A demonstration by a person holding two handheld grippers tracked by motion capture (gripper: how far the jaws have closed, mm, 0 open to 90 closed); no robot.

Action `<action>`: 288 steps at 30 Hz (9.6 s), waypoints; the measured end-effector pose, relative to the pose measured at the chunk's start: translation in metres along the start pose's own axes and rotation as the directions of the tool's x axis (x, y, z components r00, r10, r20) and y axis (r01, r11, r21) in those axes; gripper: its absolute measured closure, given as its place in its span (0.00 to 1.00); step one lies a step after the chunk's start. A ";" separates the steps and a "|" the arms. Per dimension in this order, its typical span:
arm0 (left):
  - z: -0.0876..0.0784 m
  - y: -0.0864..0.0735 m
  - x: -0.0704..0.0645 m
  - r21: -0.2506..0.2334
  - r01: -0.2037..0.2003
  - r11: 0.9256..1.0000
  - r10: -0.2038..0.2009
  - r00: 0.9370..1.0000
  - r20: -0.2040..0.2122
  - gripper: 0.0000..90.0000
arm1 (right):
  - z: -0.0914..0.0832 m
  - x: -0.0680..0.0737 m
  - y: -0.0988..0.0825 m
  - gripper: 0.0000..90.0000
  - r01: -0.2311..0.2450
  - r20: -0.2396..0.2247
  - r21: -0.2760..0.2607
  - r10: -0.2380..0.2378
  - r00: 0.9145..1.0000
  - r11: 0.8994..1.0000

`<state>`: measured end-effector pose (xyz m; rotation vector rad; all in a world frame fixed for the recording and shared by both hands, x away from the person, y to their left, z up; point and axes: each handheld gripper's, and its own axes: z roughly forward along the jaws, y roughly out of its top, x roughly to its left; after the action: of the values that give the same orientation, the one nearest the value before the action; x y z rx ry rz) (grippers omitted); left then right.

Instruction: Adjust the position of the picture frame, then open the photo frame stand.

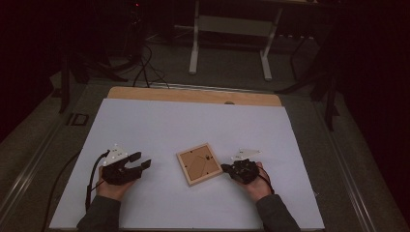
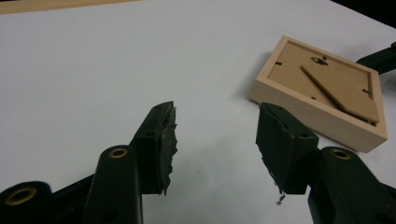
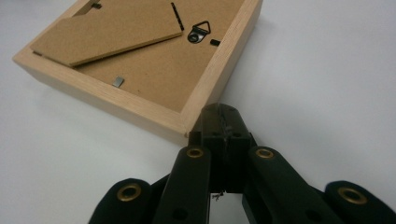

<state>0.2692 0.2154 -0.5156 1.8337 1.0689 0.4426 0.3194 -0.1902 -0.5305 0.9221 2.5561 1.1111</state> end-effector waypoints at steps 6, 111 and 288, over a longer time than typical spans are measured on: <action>0.013 0.003 -0.011 0.024 -0.037 0.999 0.036 0.999 0.032 0.59 | 0.006 0.007 -0.001 1.00 0.026 -0.009 0.029 -0.026 1.000 0.999; 0.055 0.019 -0.021 0.033 0.012 0.999 -0.012 1.000 -0.012 0.54 | 0.005 -0.011 0.008 0.49 -0.082 0.039 -0.120 0.088 0.995 0.989; 0.096 0.095 -0.064 0.228 -0.105 0.968 0.078 0.989 0.124 0.44 | 0.020 0.017 0.024 1.00 0.031 -0.118 -0.149 -0.049 0.992 0.988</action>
<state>0.3443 0.0935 -0.4732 2.0973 0.9940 0.2694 0.3253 -0.1553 -0.5263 0.7873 2.5316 1.3620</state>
